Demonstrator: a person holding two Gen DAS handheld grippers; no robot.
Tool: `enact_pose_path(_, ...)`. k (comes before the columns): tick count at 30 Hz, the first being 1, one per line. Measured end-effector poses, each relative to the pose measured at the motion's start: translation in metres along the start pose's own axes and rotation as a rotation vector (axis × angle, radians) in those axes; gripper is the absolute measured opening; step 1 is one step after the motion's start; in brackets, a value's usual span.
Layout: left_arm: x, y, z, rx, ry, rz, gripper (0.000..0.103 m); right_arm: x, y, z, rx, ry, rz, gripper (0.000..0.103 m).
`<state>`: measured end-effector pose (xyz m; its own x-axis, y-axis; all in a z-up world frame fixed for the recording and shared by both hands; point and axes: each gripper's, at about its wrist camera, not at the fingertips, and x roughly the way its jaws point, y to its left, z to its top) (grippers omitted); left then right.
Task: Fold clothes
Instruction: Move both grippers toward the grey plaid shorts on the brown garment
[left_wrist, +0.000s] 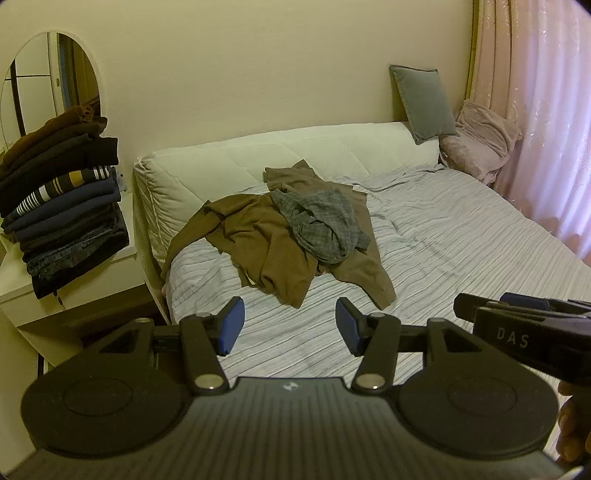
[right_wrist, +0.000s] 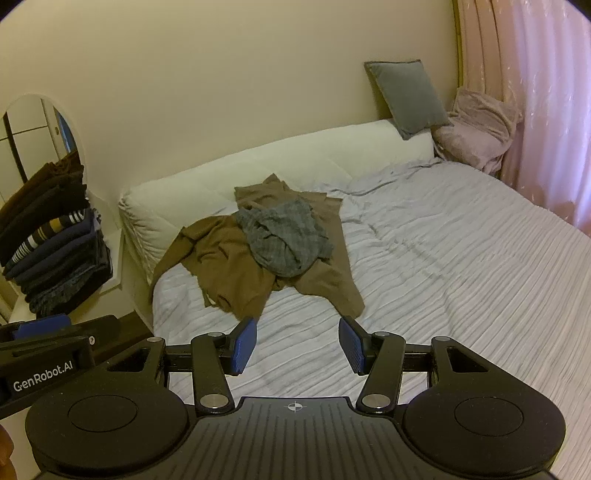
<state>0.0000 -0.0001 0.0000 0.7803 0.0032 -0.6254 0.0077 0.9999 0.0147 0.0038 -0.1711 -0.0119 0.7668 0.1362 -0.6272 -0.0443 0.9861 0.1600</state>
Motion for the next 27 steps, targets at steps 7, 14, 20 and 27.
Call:
enact_pose_path(7, -0.003, -0.003, 0.000, 0.015, -0.003, -0.002, 0.051, -0.001, -0.003, 0.003, -0.001, -0.002, -0.002, 0.053)
enact_pose_path(14, -0.008, -0.004, 0.002, 0.014, -0.009, -0.003, 0.051, -0.010, -0.003, 0.008, -0.001, -0.010, -0.007, 0.053)
enact_pose_path(20, -0.008, -0.007, 0.003, 0.018, -0.013, -0.006, 0.051, -0.010, -0.003, 0.008, -0.001, -0.019, -0.009, 0.053)
enact_pose_path(27, -0.001, -0.006, 0.006, 0.026, -0.006, -0.009, 0.051, -0.007, -0.007, 0.008, 0.007, -0.027, -0.011, 0.053)
